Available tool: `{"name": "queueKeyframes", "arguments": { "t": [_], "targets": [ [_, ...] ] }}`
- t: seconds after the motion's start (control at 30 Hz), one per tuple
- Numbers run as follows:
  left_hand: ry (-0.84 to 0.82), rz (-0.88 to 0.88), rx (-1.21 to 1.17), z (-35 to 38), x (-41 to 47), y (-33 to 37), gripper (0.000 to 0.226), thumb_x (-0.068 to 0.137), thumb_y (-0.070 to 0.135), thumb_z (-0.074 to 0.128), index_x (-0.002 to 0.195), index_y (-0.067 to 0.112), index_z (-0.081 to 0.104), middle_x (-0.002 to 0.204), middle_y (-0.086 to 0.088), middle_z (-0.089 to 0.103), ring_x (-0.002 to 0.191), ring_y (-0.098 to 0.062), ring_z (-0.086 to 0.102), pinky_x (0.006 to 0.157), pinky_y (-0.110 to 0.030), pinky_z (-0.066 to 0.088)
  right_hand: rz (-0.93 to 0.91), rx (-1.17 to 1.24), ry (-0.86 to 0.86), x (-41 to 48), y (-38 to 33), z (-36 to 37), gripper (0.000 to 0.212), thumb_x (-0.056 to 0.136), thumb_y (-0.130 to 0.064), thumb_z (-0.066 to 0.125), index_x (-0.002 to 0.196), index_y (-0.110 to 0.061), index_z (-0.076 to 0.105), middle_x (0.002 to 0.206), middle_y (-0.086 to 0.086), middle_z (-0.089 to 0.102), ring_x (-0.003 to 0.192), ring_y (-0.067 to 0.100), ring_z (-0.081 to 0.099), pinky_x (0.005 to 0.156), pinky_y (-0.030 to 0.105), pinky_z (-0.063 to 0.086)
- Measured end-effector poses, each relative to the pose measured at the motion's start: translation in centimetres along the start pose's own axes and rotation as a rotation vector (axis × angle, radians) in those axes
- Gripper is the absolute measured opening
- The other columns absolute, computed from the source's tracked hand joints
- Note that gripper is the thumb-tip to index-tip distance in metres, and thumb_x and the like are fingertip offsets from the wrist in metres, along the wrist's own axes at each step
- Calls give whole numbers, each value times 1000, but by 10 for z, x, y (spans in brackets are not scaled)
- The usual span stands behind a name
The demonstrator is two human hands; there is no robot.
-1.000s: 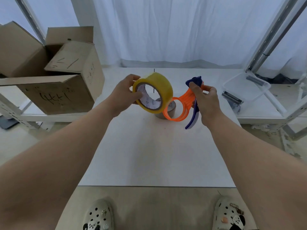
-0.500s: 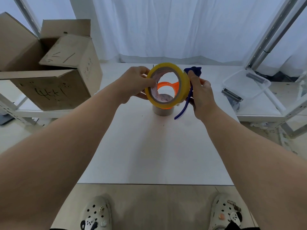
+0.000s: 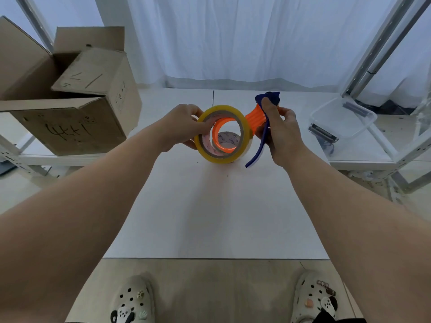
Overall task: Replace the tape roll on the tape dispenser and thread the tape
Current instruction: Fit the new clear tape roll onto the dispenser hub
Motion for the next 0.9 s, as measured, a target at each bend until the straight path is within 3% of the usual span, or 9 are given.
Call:
{"name": "queueKeyframes", "arguments": {
  "t": [0.1, 0.23, 0.33, 0.5, 0.67, 0.77, 0.9],
  "targets": [
    [-16, 3, -41, 3, -1, 2, 26, 86, 23, 63, 106, 12, 53, 87, -4, 65, 74, -17, 66, 61, -26, 58, 9, 6, 13, -1, 0, -1, 60, 81, -47, 67, 125, -16, 42, 96, 9, 60, 76, 20, 57, 85, 40, 55],
    [-10, -5, -19, 5, 0, 1, 26, 86, 25, 63, 107, 12, 52, 88, -6, 65, 72, -17, 66, 58, -23, 57, -29, -89, 36, -1, -6, -1, 50, 84, -48, 62, 119, -16, 45, 93, 4, 62, 74, 15, 60, 64, 26, 53],
    [6, -14, 0, 4, 1, 0, 26, 87, 27, 62, 106, 14, 51, 85, -4, 64, 70, -15, 65, 54, -20, 56, -60, -139, 45, -3, -10, -1, 44, 85, -48, 60, 114, -18, 44, 91, -1, 61, 73, 11, 60, 58, 20, 48],
    [4, -52, -56, 2, 3, -5, 30, 88, 32, 61, 108, 12, 50, 85, -7, 66, 71, -17, 66, 56, -22, 56, -20, -87, 20, -5, -8, 4, 56, 83, -50, 62, 125, -18, 43, 116, 9, 62, 98, 29, 66, 81, 38, 59],
    [-131, -105, -133, 14, -1, -12, 52, 85, 46, 59, 117, 8, 48, 103, -13, 67, 90, -25, 66, 74, -33, 57, -15, 46, 22, -7, -8, 6, 51, 89, -48, 54, 125, -14, 44, 101, 1, 62, 86, 19, 66, 65, 30, 56],
    [-201, -104, -190, 23, -2, -11, 55, 85, 54, 52, 118, 11, 45, 111, -14, 66, 90, -25, 63, 72, -31, 55, -21, 113, 45, -6, -9, 6, 51, 90, -49, 52, 127, -13, 45, 103, 2, 61, 92, 21, 64, 71, 35, 58],
    [-184, -57, -155, 26, -1, 0, 49, 89, 55, 45, 116, 15, 46, 91, -13, 60, 76, -21, 59, 71, -32, 55, -49, 150, 59, -3, -10, 10, 54, 90, -52, 50, 128, -14, 45, 101, 3, 62, 96, 24, 64, 86, 47, 56]
  ]
}}
Point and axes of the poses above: each hand's wrist, its own x-axis towards the middle knuckle, its own z-axis out of the palm, y = z × x, the point moved 10 cm from there along x, towards the middle knuckle
